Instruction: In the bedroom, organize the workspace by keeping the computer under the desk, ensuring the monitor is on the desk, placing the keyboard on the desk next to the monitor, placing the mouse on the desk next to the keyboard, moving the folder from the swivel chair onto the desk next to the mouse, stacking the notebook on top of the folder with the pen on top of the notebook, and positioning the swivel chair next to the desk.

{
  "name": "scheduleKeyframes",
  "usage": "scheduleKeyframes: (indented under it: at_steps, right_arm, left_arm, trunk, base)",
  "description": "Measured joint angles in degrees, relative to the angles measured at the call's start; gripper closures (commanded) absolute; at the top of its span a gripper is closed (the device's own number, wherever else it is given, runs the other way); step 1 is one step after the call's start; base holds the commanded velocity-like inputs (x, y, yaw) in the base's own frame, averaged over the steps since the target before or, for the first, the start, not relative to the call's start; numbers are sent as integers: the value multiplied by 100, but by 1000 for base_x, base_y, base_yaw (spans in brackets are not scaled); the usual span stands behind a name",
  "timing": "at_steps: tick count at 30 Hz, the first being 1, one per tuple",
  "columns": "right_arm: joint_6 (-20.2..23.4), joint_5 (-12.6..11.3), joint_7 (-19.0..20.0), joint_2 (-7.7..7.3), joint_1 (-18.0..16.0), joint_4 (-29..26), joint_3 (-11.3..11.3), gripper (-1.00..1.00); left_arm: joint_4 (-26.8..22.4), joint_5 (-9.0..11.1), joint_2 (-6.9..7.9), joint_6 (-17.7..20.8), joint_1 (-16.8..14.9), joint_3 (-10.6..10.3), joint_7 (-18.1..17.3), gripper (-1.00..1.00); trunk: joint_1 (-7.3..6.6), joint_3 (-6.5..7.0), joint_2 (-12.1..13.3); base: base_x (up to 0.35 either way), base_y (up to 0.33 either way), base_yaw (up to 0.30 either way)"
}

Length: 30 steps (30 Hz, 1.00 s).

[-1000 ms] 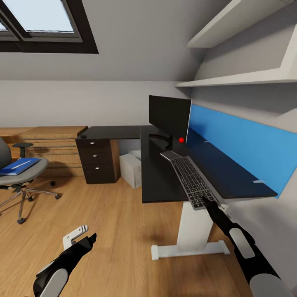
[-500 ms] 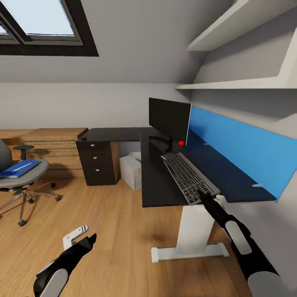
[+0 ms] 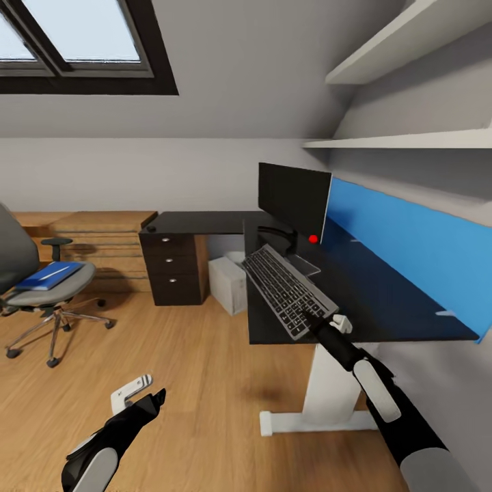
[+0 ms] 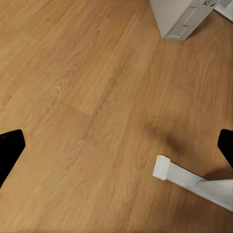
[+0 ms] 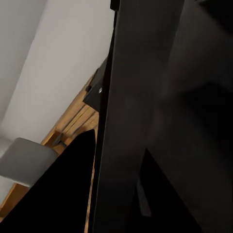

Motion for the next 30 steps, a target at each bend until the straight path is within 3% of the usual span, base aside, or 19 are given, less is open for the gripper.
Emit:
scheduleKeyframes:
  at_steps: [4, 8, 13, 19, 25, 30]
  right_arm:
    - [3, -12, 76, -11, 0, 15, 10, 100]
    - [-2, -22, 524, -15, 22, 46, 10, 100]
    - [-1, 11, 765, -17, 67, 61, 16, 100]
    - [1, 11, 797, -17, 92, 66, 11, 100]
    - [-3, -8, 799, -16, 96, 63, 4, 100]
    - [-9, -12, 799, -16, 96, 65, 3, 100]
  left_arm:
    - [0, -2, 0, -2, 0, -13, 1, -100]
    - [0, -2, 0, -4, 0, -70, 1, -100]
    - [0, -3, 5, -1, 0, -92, 1, -100]
    - [0, -1, 9, 1, 0, -94, -1, -100]
    - [2, -2, 9, -6, 0, -90, -17, -100]
    - [2, -7, 9, -2, 0, -74, -3, -100]
  trunk:
    - [0, 0, 0]
    - [0, 0, 0]
    - [0, 0, 0]
    - [0, 0, 0]
    - [0, 0, 0]
    - [-109, 89, 199]
  base:
    - [0, 315, 13]
    - [0, 328, 2]
    - [0, 331, 0]
    - [0, 305, 0]
    - [0, 52, 0]
    - [60, 3, 0]
